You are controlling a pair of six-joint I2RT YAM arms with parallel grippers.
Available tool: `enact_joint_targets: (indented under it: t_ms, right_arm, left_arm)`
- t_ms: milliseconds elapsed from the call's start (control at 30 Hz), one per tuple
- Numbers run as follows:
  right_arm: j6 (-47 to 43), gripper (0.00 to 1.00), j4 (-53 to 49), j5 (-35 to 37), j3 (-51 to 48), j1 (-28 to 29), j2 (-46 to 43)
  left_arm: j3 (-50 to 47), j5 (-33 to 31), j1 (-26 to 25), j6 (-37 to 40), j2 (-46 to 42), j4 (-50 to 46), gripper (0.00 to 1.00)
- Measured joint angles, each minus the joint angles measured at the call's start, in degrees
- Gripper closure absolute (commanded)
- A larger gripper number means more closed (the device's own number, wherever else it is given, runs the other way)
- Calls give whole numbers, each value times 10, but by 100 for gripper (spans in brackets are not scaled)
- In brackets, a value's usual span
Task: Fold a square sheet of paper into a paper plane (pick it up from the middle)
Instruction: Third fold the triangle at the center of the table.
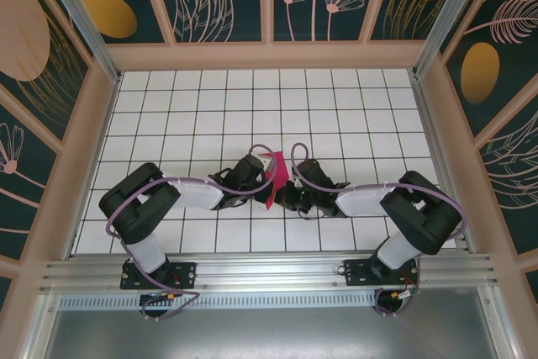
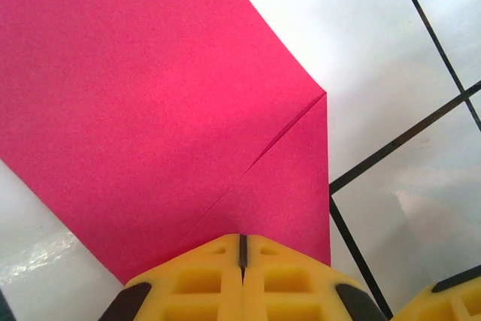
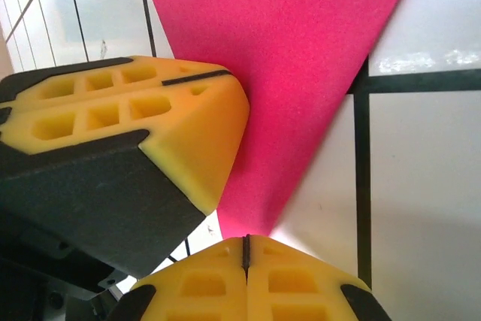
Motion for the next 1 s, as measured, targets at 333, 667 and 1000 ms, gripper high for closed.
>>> enact_joint_targets:
  t_ms: [333,667,1000]
  right_arm:
    - [14,100,40,-1,3,11,43]
    - [20,100,40,10,11,17,55]
    - [18,100,34,22,13,21,53]
  left_arm:
    - [7,4,0,3,6,1,100]
    - [8,16,12,7,6,-3,99]
    - [8,17,16,7,4,-5,89]
